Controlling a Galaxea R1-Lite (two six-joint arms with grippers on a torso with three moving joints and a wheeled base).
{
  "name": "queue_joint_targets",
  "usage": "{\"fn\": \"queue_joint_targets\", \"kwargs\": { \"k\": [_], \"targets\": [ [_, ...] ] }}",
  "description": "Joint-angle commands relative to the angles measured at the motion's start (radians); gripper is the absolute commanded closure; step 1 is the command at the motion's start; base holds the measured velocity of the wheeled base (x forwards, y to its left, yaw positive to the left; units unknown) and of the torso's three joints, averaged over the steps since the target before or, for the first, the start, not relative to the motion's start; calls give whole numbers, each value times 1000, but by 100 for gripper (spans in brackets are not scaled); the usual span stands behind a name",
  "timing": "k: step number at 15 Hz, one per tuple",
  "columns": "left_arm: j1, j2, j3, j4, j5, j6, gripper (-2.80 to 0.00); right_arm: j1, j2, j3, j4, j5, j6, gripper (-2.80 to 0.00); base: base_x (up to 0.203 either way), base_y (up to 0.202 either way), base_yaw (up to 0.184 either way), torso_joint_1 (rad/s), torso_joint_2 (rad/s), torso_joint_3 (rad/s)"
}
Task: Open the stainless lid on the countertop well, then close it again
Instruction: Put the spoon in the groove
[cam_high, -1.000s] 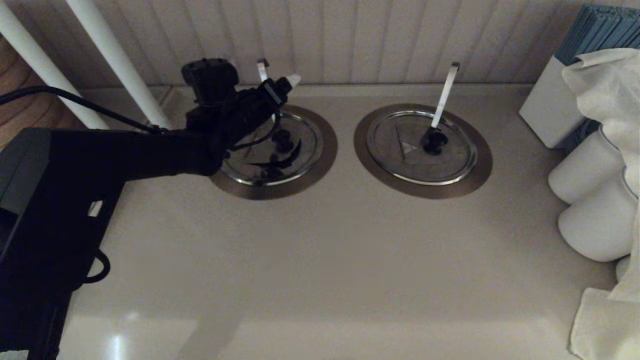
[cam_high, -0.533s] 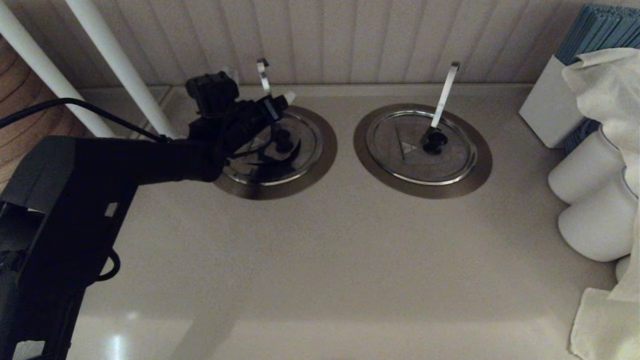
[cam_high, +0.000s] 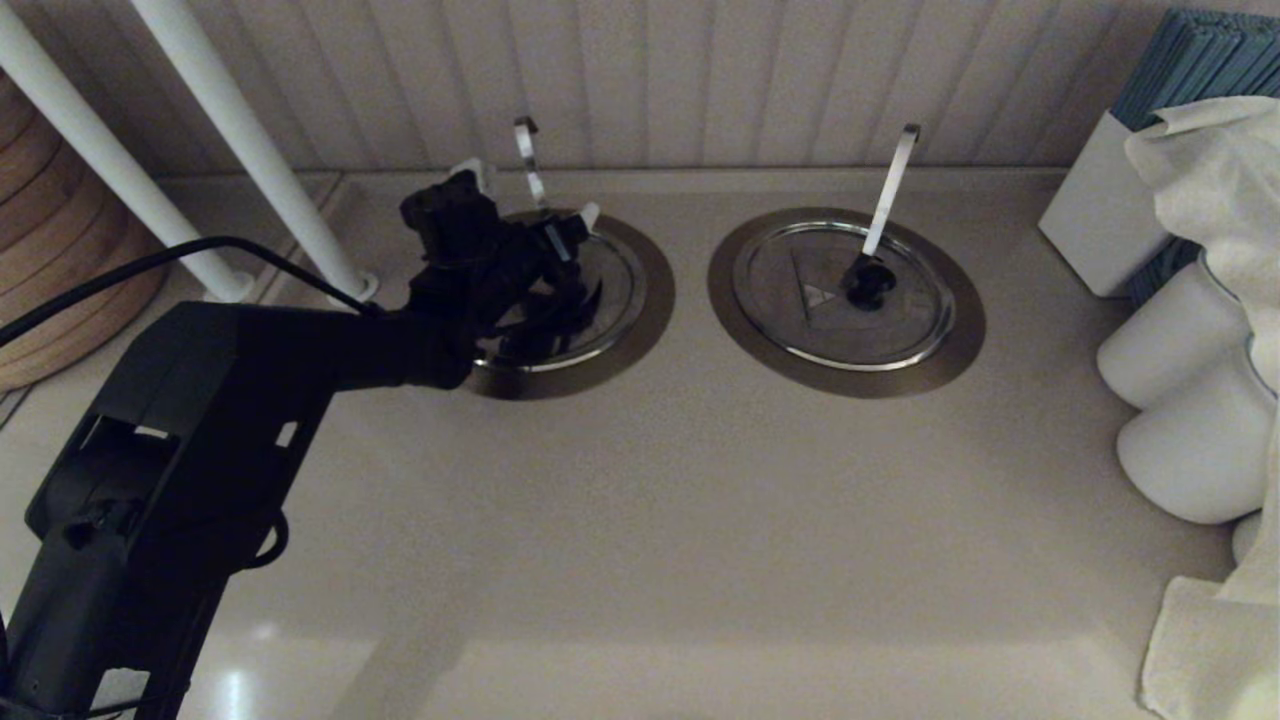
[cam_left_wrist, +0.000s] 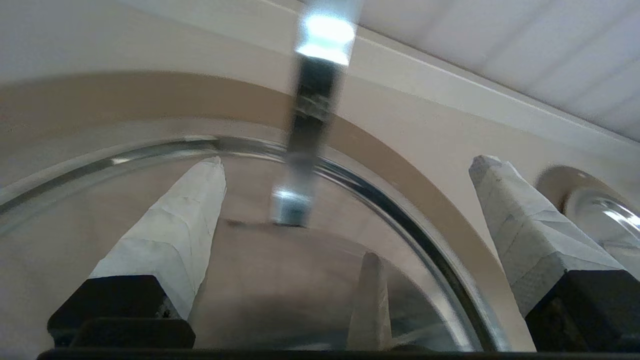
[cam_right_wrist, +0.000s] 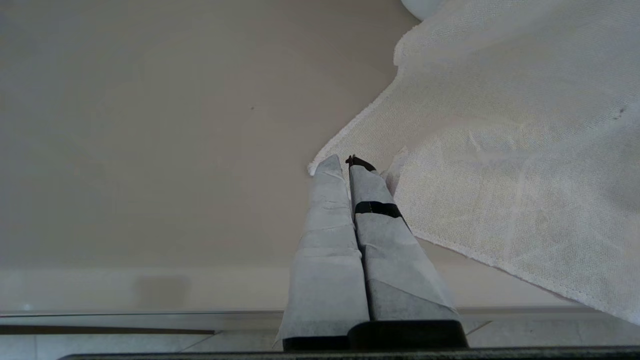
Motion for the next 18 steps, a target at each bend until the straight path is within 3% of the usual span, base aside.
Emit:
{"fn": "queue_joint_targets", "kwargs": {
  "k": [1,18],
  "targets": [
    [-12,19,0,-4,-1,-2,-280,0,0,0,0,-1,0,0,0,0,0,0,0,0],
    [-95,28,1,-5,41,-2,-280,0,0,0,0,0,0,0,0,0,0,0,0,0]
  ]
}}
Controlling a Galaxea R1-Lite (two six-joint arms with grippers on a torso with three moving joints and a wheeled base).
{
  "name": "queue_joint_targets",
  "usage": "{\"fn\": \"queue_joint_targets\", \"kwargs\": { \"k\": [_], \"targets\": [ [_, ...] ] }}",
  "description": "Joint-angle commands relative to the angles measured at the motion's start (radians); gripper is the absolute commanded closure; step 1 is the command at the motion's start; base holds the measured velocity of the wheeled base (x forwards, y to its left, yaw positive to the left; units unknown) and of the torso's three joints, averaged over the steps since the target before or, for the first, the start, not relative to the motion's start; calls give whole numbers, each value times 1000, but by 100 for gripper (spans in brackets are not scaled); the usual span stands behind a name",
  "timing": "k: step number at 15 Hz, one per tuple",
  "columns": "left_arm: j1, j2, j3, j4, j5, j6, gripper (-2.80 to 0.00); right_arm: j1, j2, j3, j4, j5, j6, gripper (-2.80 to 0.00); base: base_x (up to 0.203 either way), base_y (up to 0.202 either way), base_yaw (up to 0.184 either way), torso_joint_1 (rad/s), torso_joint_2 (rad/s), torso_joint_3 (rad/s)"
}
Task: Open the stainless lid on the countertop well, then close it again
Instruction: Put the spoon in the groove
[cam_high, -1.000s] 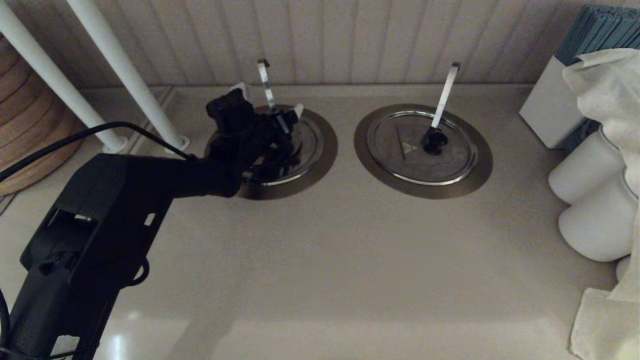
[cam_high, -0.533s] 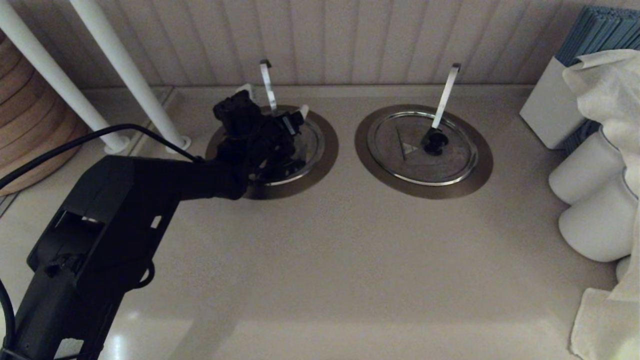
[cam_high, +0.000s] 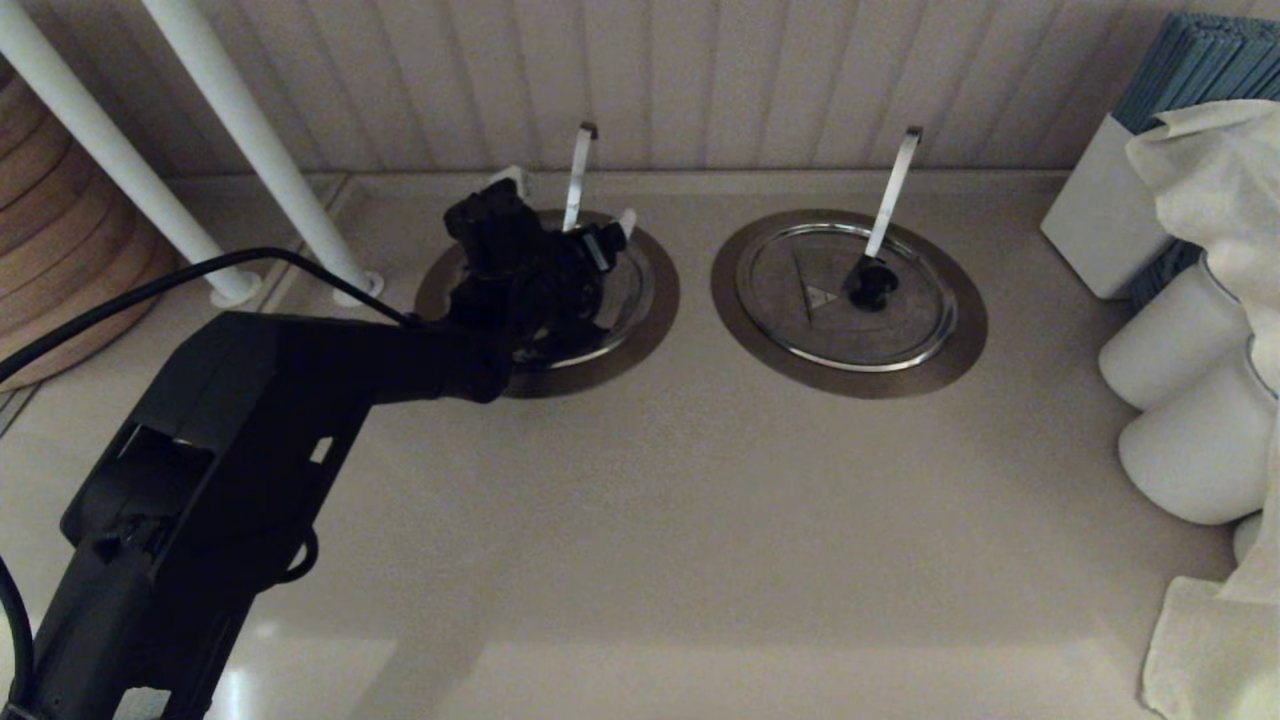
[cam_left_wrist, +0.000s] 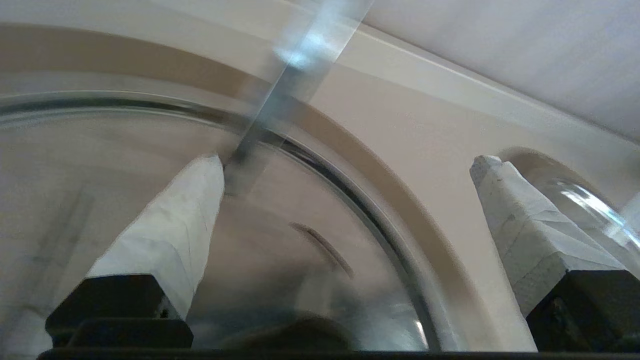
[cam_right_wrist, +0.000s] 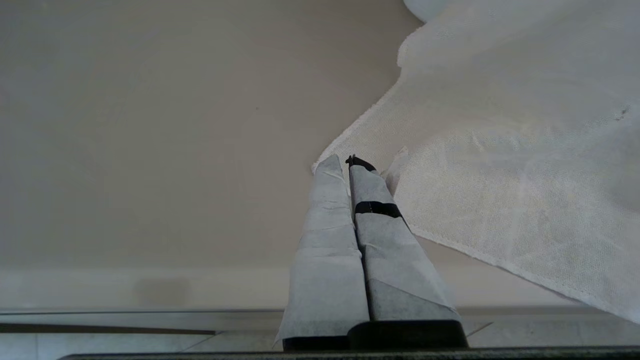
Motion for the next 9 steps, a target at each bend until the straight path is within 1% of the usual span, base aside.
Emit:
{"fn": "queue_joint_targets", "kwargs": {
  "k": [1,5,7,9],
  "targets": [
    [-3,1,0,-4,5,-4,-280,0,0,0,0,-1,0,0,0,0,0,0,0,0],
    [-1,-6,-2,-3,18,-4,-280,0,0,0,0,-1,0,0,0,0,0,0,0,0],
    [14,-20,1,-3,16,-4,-280,0,0,0,0,0,-1,0,0,0,0,0,0,0],
    [49,-39,8,7,15,-3,-280,0,0,0,0,0,0,0,0,0,0,0,0,0]
  ]
}}
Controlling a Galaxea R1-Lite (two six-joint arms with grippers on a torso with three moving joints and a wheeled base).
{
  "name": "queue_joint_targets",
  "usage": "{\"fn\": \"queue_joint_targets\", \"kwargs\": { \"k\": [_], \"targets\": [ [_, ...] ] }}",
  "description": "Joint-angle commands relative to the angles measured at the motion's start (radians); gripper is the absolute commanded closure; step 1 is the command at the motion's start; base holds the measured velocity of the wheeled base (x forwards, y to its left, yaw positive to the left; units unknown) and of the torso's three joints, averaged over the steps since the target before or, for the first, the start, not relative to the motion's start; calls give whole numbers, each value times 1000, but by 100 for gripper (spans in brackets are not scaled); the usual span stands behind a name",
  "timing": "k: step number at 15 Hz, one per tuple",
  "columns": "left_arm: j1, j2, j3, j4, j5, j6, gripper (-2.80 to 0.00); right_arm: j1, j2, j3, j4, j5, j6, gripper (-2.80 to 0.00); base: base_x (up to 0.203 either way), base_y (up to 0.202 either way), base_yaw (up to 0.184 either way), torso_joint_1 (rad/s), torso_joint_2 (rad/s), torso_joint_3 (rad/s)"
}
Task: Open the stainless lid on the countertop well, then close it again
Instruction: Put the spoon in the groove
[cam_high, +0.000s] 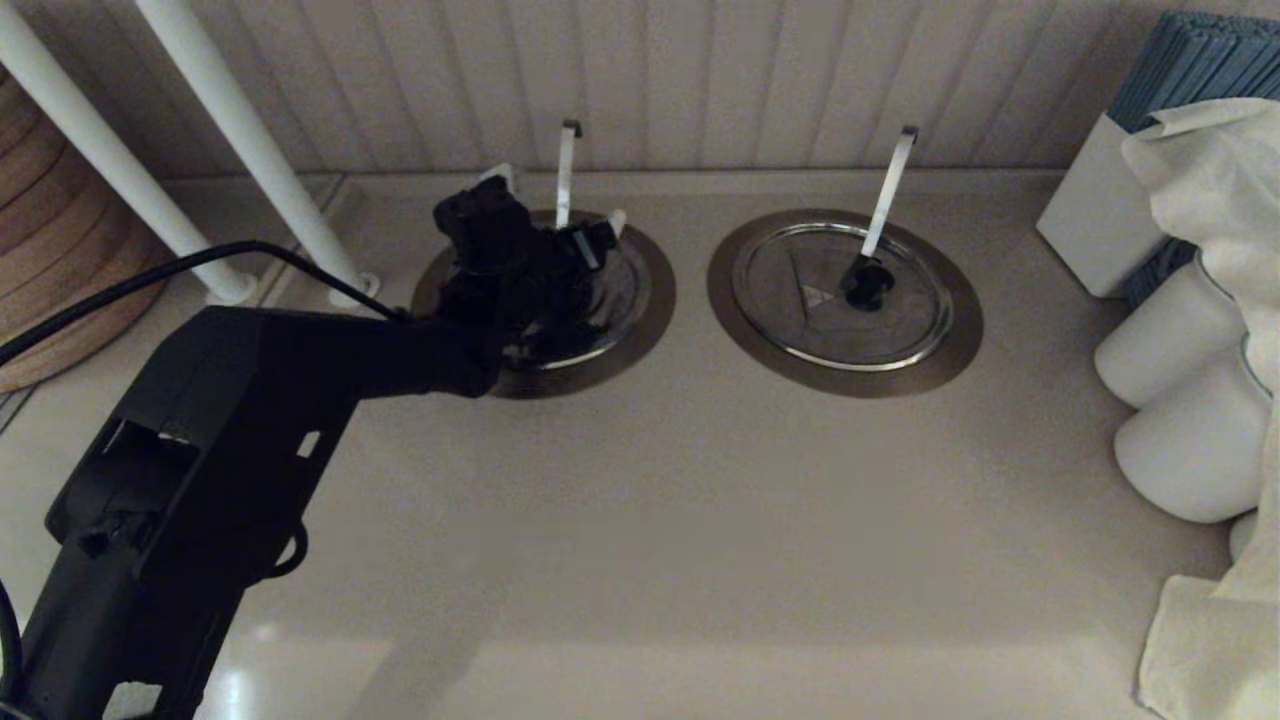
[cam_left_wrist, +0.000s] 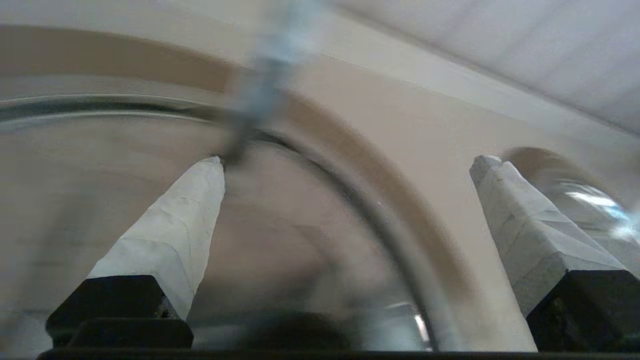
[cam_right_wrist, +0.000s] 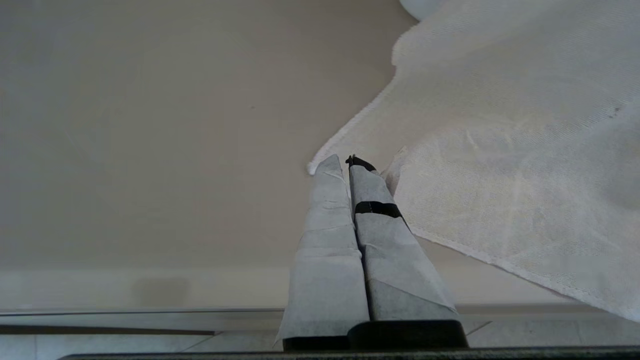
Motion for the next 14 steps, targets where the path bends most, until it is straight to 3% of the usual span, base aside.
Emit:
{"fn": "queue_joint_targets", "kwargs": {
  "k": [1,8,11,14],
  "targets": [
    [17,-25,10,-5,-1,-1,-280,0,0,0,0,0,0,0,0,0,0,0,0,0],
    [-16,-57,38,-15,5,-4,-280,0,0,0,0,1,0,0,0,0,0,0,0,0],
    [-45,-74,106,-15,2,8,-280,0,0,0,0,1,0,0,0,0,0,0,0,0],
    [-52,-73,151,-40,4,153,-280,0,0,0,0,0,0,0,0,0,0,0,0,0]
  ]
}}
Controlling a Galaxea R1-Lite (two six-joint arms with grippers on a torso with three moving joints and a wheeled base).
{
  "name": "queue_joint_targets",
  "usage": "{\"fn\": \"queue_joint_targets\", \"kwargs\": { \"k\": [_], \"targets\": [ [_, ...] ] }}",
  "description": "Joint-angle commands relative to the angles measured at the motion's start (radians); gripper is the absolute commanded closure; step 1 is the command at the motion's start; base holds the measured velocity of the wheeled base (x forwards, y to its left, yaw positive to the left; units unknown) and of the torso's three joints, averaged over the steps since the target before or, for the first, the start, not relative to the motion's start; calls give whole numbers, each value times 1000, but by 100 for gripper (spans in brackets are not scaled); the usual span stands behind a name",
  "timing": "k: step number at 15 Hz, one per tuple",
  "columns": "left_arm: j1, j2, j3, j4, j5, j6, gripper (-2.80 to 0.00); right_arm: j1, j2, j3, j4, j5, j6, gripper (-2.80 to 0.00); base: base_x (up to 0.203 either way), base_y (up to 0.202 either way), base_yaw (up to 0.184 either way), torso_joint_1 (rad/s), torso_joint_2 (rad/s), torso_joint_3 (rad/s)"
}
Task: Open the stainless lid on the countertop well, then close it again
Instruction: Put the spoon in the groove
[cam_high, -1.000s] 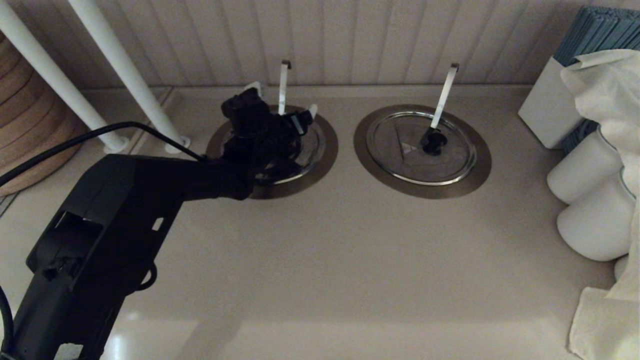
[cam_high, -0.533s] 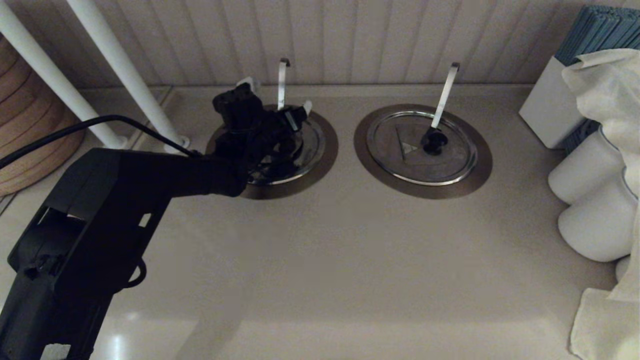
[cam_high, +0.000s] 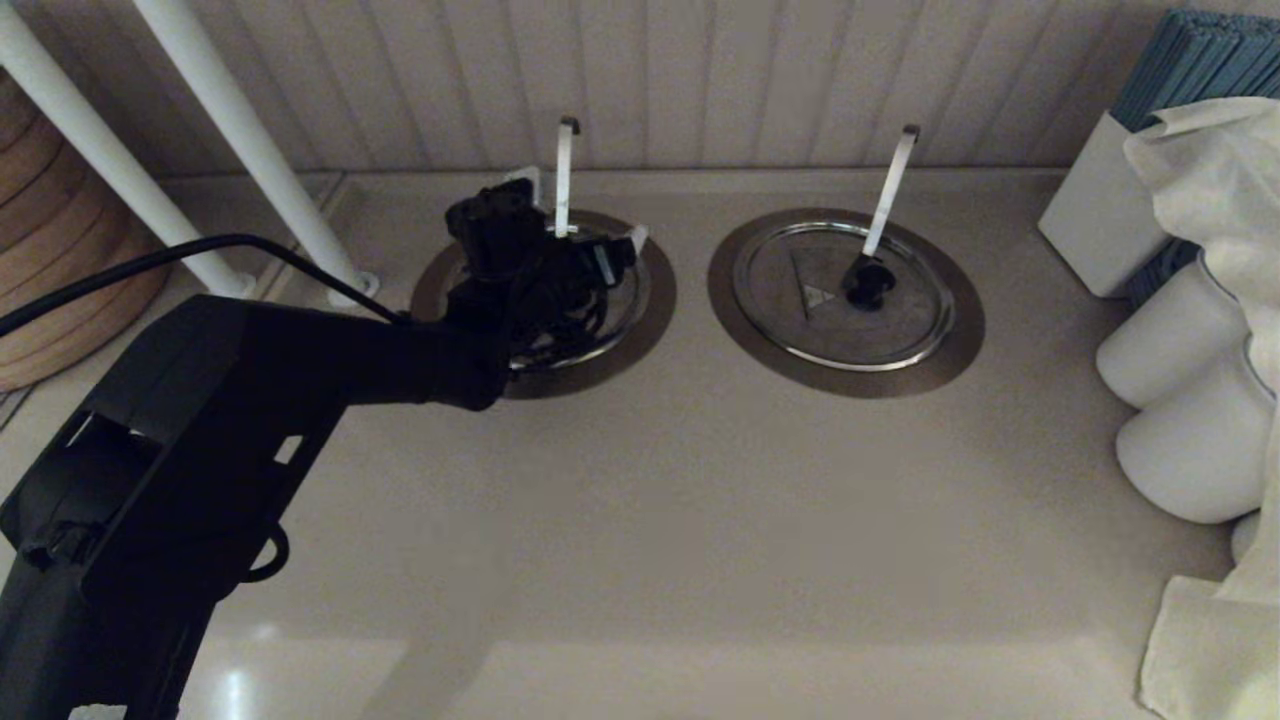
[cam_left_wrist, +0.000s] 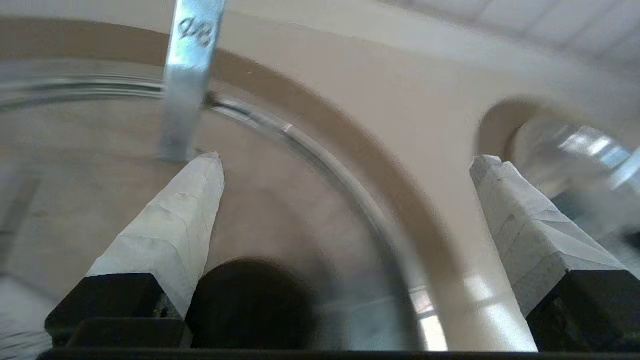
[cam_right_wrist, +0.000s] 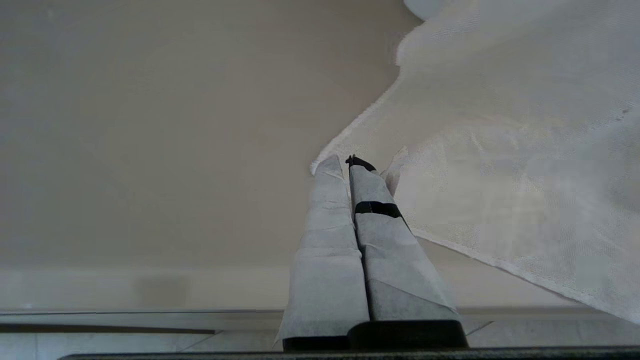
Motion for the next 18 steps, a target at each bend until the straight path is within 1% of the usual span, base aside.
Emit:
{"fn": "queue_joint_targets", "kwargs": {
  "k": [1,6,8,9,10,11,12,14,16,18],
  "targets": [
    [-2,-6,31,-38,1,30,-280,0,0,0,0,0,0,0,0,0,0,0,0,0],
    [-2,-9,24,-47,0,29,-280,0,0,0,0,0,0,0,0,0,0,0,0,0],
    [18,-21,5,-43,2,27,-280,0,0,0,0,1,0,0,0,0,0,0,0,0],
    [30,-15,-26,-42,4,18,-280,0,0,0,0,0,0,0,0,0,0,0,0,0],
    [43,-8,-55,-41,13,-7,-280,0,0,0,0,1,0,0,0,0,0,0,0,0],
    [55,-14,-65,-38,23,-41,-280,0,0,0,0,0,0,0,0,0,0,0,0,0],
    [63,-21,-66,-32,26,-54,-280,0,-1,0,0,0,0,0,0,0,0,0,0,0],
    [94,-77,-58,19,21,-64,-280,0,-2,0,0,1,0,0,0,0,0,0,0,0],
    [113,-127,-42,118,18,-71,-280,0,0,0,-2,0,0,0,0,0,0,0,0,0],
    [119,-165,-1,136,-14,-92,-280,0,0,0,-2,1,-1,0,0,0,0,0,0,0]
  ]
}}
